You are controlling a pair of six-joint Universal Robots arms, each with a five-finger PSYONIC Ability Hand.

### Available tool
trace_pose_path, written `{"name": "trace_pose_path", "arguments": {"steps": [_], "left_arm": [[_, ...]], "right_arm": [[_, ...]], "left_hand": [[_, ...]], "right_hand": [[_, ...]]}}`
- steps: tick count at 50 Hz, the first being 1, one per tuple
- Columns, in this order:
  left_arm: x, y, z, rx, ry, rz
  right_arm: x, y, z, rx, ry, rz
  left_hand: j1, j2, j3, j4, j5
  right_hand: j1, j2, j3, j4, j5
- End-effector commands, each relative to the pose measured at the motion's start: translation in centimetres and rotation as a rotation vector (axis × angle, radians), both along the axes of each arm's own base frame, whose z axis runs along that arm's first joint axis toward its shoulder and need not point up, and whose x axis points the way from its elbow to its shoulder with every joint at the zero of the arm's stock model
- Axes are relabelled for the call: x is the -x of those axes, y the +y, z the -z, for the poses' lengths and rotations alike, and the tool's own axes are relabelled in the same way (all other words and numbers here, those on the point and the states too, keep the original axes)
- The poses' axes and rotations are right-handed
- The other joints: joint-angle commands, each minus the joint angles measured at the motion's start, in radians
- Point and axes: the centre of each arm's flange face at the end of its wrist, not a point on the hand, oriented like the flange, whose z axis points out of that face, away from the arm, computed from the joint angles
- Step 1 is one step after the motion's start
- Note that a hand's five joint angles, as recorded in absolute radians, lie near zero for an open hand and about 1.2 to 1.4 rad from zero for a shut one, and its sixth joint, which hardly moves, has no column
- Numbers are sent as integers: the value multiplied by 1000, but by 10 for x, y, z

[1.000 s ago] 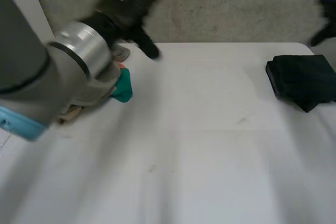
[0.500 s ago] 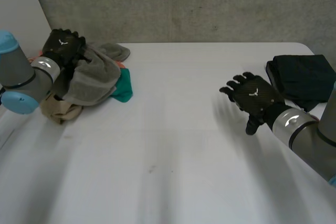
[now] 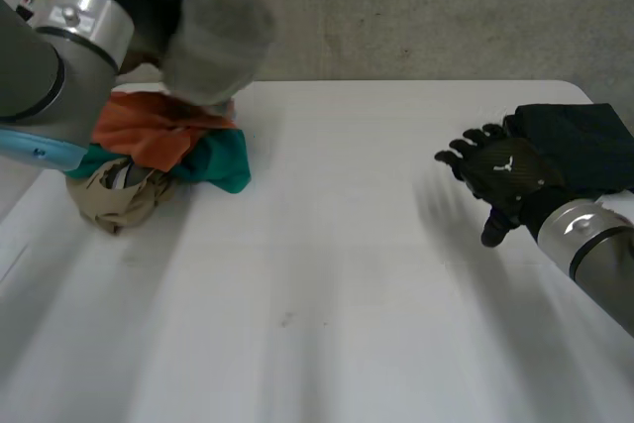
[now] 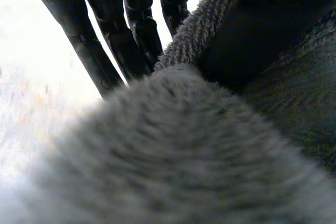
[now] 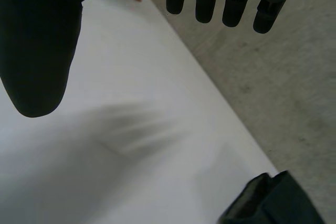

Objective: Fold the laundry.

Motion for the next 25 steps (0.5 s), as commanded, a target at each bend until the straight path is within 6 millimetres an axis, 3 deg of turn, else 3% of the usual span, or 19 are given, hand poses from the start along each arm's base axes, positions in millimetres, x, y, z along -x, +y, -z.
{"name": "trace_pose_path", "arguments": {"steps": [1, 4, 5, 8, 9, 11, 12, 16, 20, 25], "left_arm": [[51, 77, 17, -141, 19, 219], [73, 97, 48, -248, -28, 270], [89, 112, 81, -351, -79, 284], [104, 125, 113, -442, -131, 287], [112, 138, 136, -508, -176, 290], [118, 147, 152, -547, -215, 290], [121, 153, 167, -584, -255, 286], [120, 155, 171, -599, -269, 283], [113, 157, 151, -574, -245, 277], [77, 147, 119, -555, -204, 203]], "right_arm": [[6, 1, -28, 32, -99, 37], [13, -4, -32, 26, -134, 71], [18, -8, -34, 18, -158, 93], [27, -14, -40, 10, -200, 132], [29, -15, -40, 5, -207, 143], [34, -18, -41, -2, -217, 165], [37, -20, -43, -10, -218, 188], [42, -22, -44, -41, -215, 215], [45, -21, -46, -92, -205, 229], [44, -13, -48, -185, -196, 231]], "left_hand": [[315, 215, 208, 201, 266], [315, 215, 208, 201, 266], [315, 215, 208, 201, 266], [315, 215, 208, 201, 266], [315, 215, 208, 201, 266], [-84, -185, -191, -198, -133], [-610, -710, -717, -724, -659], [-735, -836, -842, -849, -784], [-806, -906, -913, -920, -855], [-812, -912, -919, -926, -861]], "right_hand": [[-49, -33, -32, -33, -49], [-49, -33, -32, -33, -49], [-49, -33, -32, -33, -49], [-49, -33, -32, -33, -49], [-49, -33, -32, -33, -49], [-49, -33, -32, -33, -49], [-49, -33, -32, -33, -49], [-49, -33, -32, -33, -49], [-49, -33, -32, -33, -49], [-49, -33, -32, -33, -49]]}}
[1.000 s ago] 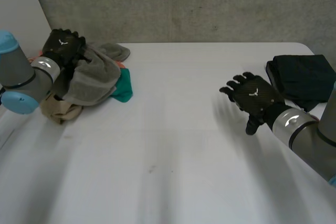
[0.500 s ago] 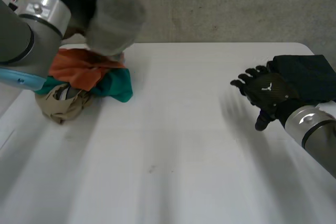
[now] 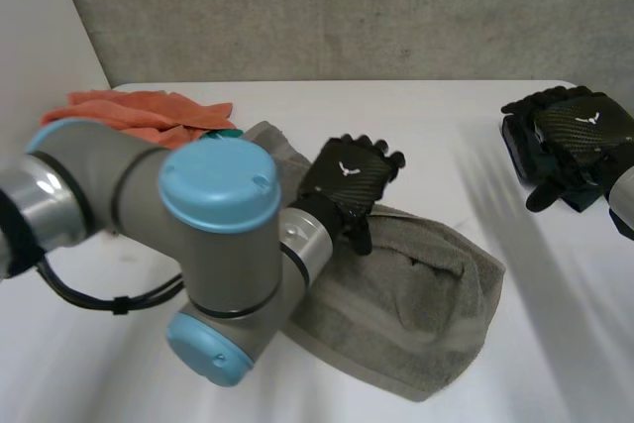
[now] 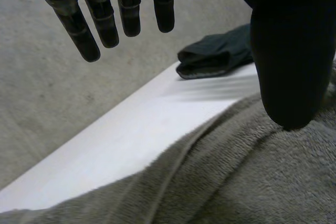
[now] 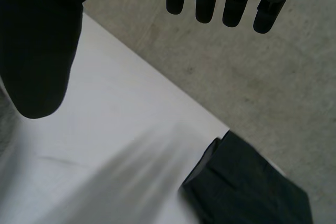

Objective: Fold the laundry.

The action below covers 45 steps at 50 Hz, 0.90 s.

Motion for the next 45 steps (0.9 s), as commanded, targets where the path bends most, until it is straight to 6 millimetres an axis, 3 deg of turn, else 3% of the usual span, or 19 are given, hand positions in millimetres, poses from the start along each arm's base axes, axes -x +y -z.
{"name": "trace_pose_path", "arguments": {"steps": [1, 5, 7, 12, 18, 20, 26, 33, 39, 45], "left_arm": [[-44, -13, -42, 41, 38, -96], [-71, -16, -47, 36, 32, -157], [-87, -18, -37, 12, 4, -192], [-127, -47, -13, -23, -66, -303], [-144, -66, 16, -87, -118, -294], [-143, -72, 29, -121, -127, -268], [-137, -84, 42, -119, -119, -244], [-117, -96, 57, -106, -102, -207], [-83, -102, 79, -105, -112, -143], [-68, -117, 97, -95, -118, -128]], "right_arm": [[0, 10, -2, -127, 2, -9], [-2, 23, 1, -250, 1, -21], [-3, 31, 7, -309, 8, -38], [-14, 41, 22, -347, 18, -79], [-36, 38, 42, -312, 21, -142], [-38, 31, 49, -309, 25, -140], [-41, 7, 58, -329, 14, -115], [-40, 4, 60, -346, 23, -113], [-40, 7, 64, -361, 21, -117], [-41, 5, 61, -353, 22, -118]], "left_hand": [[-25, -17, -16, -13, 1], [-17, -9, -7, -4, 10], [-8, 0, 1, 5, 18], [77, 85, 86, 90, 103], [224, 232, 233, 237, 250], [259, 267, 269, 272, 285], [259, 267, 269, 272, 286], [251, 259, 260, 263, 277], [239, 247, 248, 252, 265], [250, 259, 260, 263, 277]], "right_hand": [[-49, -33, -32, -33, -49], [-49, -33, -32, -33, -49], [-49, -33, -32, -33, -49], [10, 27, 28, 27, 11], [78, 95, 95, 94, 78], [140, 156, 157, 156, 140], [242, 259, 260, 259, 243], [269, 286, 286, 285, 269], [257, 274, 274, 273, 258], [231, 248, 248, 247, 231]]}}
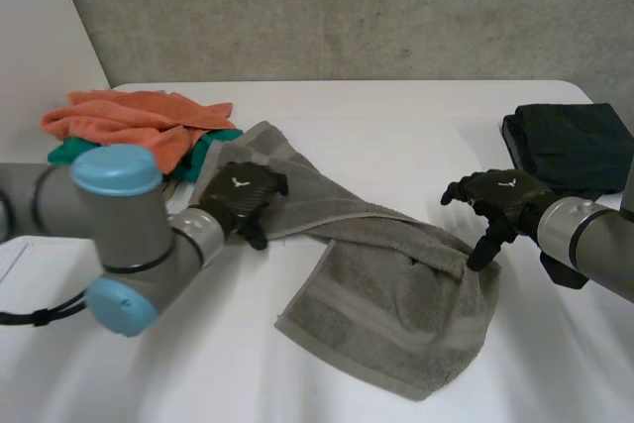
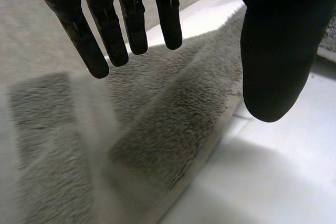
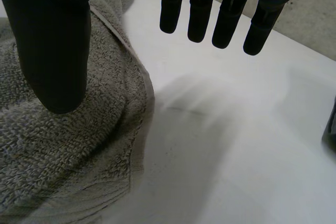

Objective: Fold the laundry.

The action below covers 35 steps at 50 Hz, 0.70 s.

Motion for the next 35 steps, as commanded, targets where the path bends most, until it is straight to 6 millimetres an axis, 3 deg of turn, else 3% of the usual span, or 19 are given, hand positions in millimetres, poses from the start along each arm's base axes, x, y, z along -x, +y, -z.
{"name": "trace_pose_path", "arguments": {"steps": [1, 3, 9, 13, 15, 18, 24, 30, 35], "left_arm": [[20, -16, 22, 10, -9, 20], [22, -21, 24, 21, -7, 8], [19, -40, 17, 76, -13, -87], [17, -38, 10, 88, -18, -120], [13, -38, -13, 123, 3, -127], [8, -32, -30, 139, 11, -130], [0, -5, -72, 181, 37, -118], [-9, 12, -110, 250, 77, -120], [-14, 18, -126, 284, 94, -125]], "right_arm": [[0, -1, -3, 6, 0, -1], [0, -3, -5, 15, -1, -2], [4, -8, -12, -1, 1, 8], [11, -17, -17, -23, 1, 23], [12, -22, -22, -20, 10, 20], [11, -28, -32, 2, 48, -9], [7, -42, -38, -25, 68, -53], [-4, -35, -17, -213, 35, -136], [-9, -33, 10, -302, 45, -149]], "left_hand": [[86, 87, 86, 81, 80], [133, 134, 132, 128, 126], [927, 928, 927, 923, 921], [928, 929, 928, 924, 922], [928, 929, 928, 924, 922], [928, 929, 928, 924, 922], [928, 929, 928, 924, 922], [928, 929, 928, 924, 922], [928, 929, 928, 924, 922]], "right_hand": [[46, 59, 46, 44, 40], [46, 59, 46, 44, 40], [46, 59, 46, 44, 40], [46, 59, 46, 44, 40], [26, 38, 25, 24, 20], [5, 18, 5, 4, -1], [-10, 3, -10, -11, -16], [-15, -3, -16, -17, -22], [-1, 12, -2, -3, -7]]}}
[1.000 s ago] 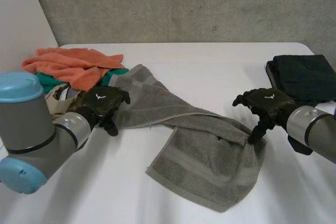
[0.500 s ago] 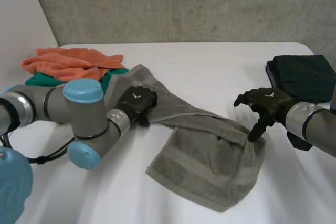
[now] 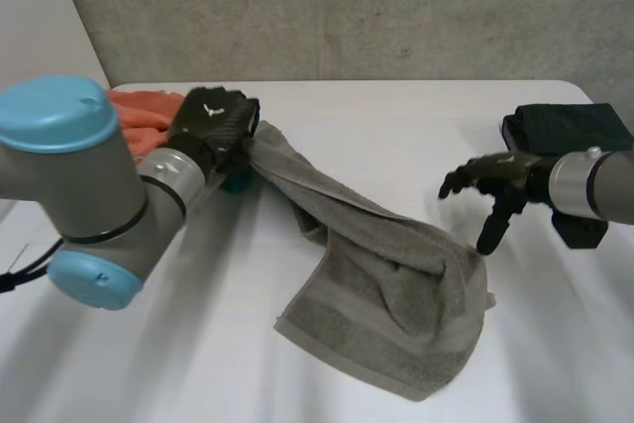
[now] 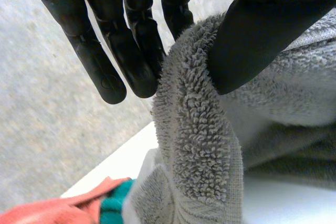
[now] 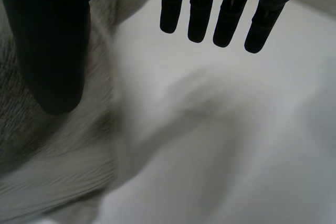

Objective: Fold the laundry.

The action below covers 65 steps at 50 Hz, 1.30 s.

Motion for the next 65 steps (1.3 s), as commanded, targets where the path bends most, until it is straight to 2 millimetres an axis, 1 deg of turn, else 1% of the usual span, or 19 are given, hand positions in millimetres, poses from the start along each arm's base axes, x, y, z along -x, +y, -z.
{"name": "trace_pose_path", "arguments": {"steps": [1, 3, 5, 7, 11, 16, 19, 22, 27, 30, 34, 38, 41, 47, 54, 57, 58, 60, 65], "left_arm": [[-7, 9, -25, 53, 26, -5], [-8, 10, -28, 62, 23, -5], [-8, 10, -29, 73, 11, -6], [-8, 11, -29, 79, -2, -6], [-11, 10, -25, 89, -37, -11], [-16, -3, -25, 119, -61, -35], [-13, -29, -35, 224, -68, -54], [-5, -58, -70, 427, -39, -74], [1, -68, -135, 684, 87, -93], [4, -66, -150, 737, 160, -72], [4, -52, -147, 669, 196, -29], [-6, -29, -118, 516, 147, -3], [-13, -10, -80, 371, 78, 13], [-31, 26, 11, 103, -69, 20], [-38, 32, 86, -12, -269, 30], [-40, 28, 96, -2, -310, 28], [-42, 25, 99, 4, -320, 21], [-44, 20, 99, 25, -314, 7], [-49, 14, 99, 58, -301, -15]], "right_arm": [[-9, 6, 35, -141, 6, -32], [-11, 7, 41, -158, 11, -36], [-16, 10, 44, -167, 10, -43], [-17, 7, 41, -148, -2, -29], [-17, -3, 19, -12, -46, 14], [-14, -16, -49, 388, -100, 41], [-15, -22, -75, 555, -126, 59], [-14, -34, -107, 777, -160, 115], [-6, -42, -162, 1110, -260, 253], [-6, -31, -166, 1119, -263, 246], [-6, -18, -152, 1035, -240, 223], [-3, -1, -130, 908, -194, 213], [0, 9, -105, 790, -140, 204], [8, 47, -32, 495, 63, 103], [5, 66, 15, 400, 90, -9], [3, 61, 29, 377, 95, -7], [3, 57, 34, 367, 97, -1], [4, 53, 35, 369, 99, 8], [4, 51, 33, 369, 88, 18]], "left_hand": [[248, 205, 208, 202, 247], [248, 205, 208, 202, 247], [248, 205, 208, 202, 247], [248, 205, 208, 202, 247], [248, 205, 208, 202, 247], [248, 205, 208, 202, 247], [248, 205, 208, 202, 247], [248, 205, 208, 202, 247], [248, 205, 208, 202, 247], [248, 205, 208, 202, 247], [248, 205, 208, 202, 247], [248, 205, 208, 202, 247], [248, 205, 208, 202, 247], [248, 205, 208, 202, 247], [236, 193, 196, 190, 236], [119, 76, 80, 73, 119], [-38, -81, -78, -84, -38], [-282, -325, -322, -328, -282], [-568, -611, -608, -614, -568]], "right_hand": [[12, 23, 23, 31, 57], [65, 76, 76, 84, 110], [439, 450, 450, 458, 484], [989, 1000, 1000, 1008, 1034], [992, 1003, 1003, 1011, 1037], [992, 1003, 1003, 1011, 1037], [992, 1003, 1003, 1011, 1037], [992, 1003, 1003, 1011, 1037], [992, 1003, 1003, 1011, 1037], [992, 1003, 1003, 1011, 1037], [992, 1003, 1003, 1011, 1037], [992, 1003, 1003, 1011, 1037], [992, 1003, 1003, 1011, 1037], [992, 1003, 1003, 1011, 1037], [992, 1003, 1003, 1011, 1037], [992, 1003, 1003, 1011, 1037], [992, 1003, 1003, 1011, 1037], [992, 1003, 1003, 1011, 1037], [992, 1003, 1003, 1011, 1037]]}}
